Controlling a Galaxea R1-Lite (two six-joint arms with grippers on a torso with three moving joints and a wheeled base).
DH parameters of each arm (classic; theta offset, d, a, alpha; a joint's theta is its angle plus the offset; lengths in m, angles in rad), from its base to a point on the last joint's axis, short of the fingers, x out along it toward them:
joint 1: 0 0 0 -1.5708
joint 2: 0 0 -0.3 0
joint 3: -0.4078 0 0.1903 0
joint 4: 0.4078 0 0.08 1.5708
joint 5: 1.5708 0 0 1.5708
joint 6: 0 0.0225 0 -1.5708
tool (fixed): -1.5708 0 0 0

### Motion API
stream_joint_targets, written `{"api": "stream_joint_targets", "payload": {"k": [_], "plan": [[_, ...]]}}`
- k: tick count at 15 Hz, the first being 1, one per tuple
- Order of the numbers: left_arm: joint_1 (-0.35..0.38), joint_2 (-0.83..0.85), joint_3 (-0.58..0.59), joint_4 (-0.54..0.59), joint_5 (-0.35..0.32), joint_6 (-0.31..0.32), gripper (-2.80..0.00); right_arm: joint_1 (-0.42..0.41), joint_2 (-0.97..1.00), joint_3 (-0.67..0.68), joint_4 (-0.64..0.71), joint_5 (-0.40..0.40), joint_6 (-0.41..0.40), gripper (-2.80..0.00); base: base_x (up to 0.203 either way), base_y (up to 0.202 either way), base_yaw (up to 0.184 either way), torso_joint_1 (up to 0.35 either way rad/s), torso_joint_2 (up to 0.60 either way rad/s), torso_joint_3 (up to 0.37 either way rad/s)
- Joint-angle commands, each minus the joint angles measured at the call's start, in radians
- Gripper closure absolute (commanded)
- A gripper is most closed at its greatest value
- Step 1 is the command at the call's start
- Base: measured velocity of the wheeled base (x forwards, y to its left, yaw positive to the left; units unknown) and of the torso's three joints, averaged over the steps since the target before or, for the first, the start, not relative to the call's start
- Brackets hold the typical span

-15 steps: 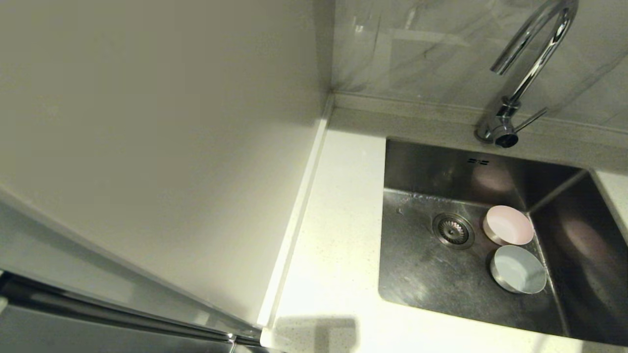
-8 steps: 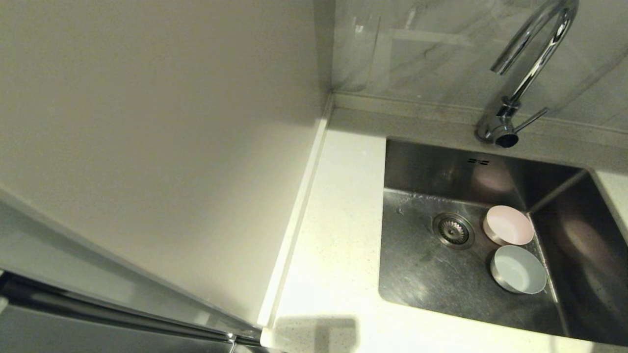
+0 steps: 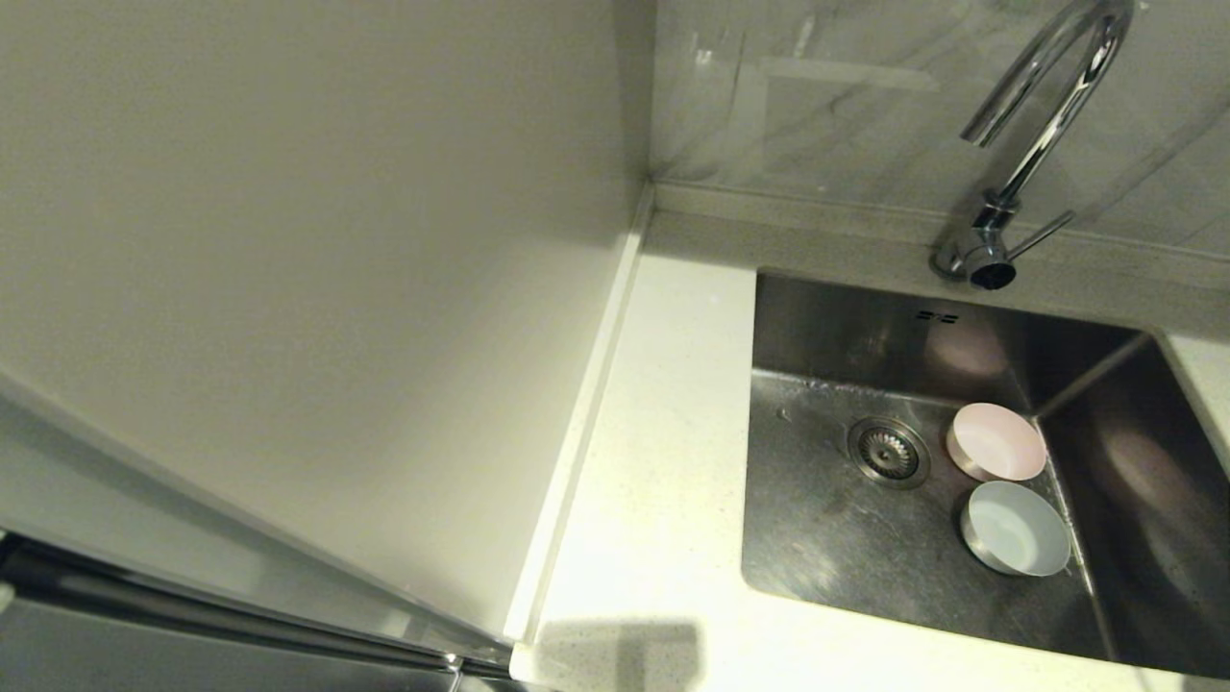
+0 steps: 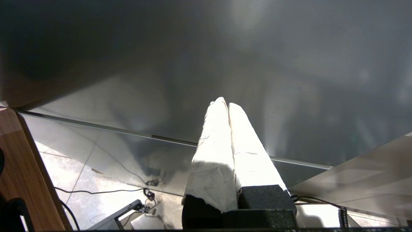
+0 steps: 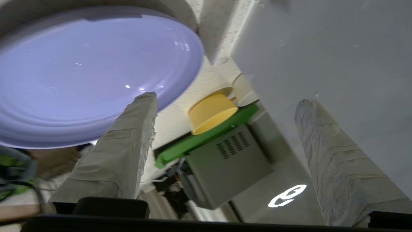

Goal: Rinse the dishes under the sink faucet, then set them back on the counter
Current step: Put a plate into the sink

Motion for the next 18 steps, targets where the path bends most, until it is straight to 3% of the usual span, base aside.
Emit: {"api": "stream_joint_targets", "payload": {"k": [1, 5, 7, 9, 12, 18], "plan": [[0.000, 0.000, 0.003, 0.000, 0.000, 0.000, 0.00, -0.040, 0.017, 0.005, -0.033, -0.003, -0.107, -2.80, 0.000, 0.000, 0.000, 0.000, 0.00, 0.000], [0.000, 0.000, 0.003, 0.000, 0.000, 0.000, 0.00, -0.107, -0.052, 0.038, -0.059, -0.003, -0.320, -2.80, 0.000, 0.000, 0.000, 0.000, 0.00, 0.000], [0.000, 0.000, 0.003, 0.000, 0.000, 0.000, 0.00, -0.131, -0.069, 0.042, -0.049, 0.005, -0.467, -2.80, 0.000, 0.000, 0.000, 0.000, 0.00, 0.000], [0.000, 0.000, 0.003, 0.000, 0.000, 0.000, 0.00, -0.143, -0.074, 0.039, -0.029, 0.040, -0.577, -2.80, 0.000, 0.000, 0.000, 0.000, 0.00, 0.000], [0.000, 0.000, 0.003, 0.000, 0.000, 0.000, 0.00, -0.144, -0.092, 0.040, 0.007, 0.019, -0.614, -2.80, 0.000, 0.000, 0.000, 0.000, 0.00, 0.000], [0.000, 0.000, 0.003, 0.000, 0.000, 0.000, 0.00, -0.144, -0.071, 0.030, 0.206, -0.091, -0.634, -2.80, 0.000, 0.000, 0.000, 0.000, 0.00, 0.000]]}}
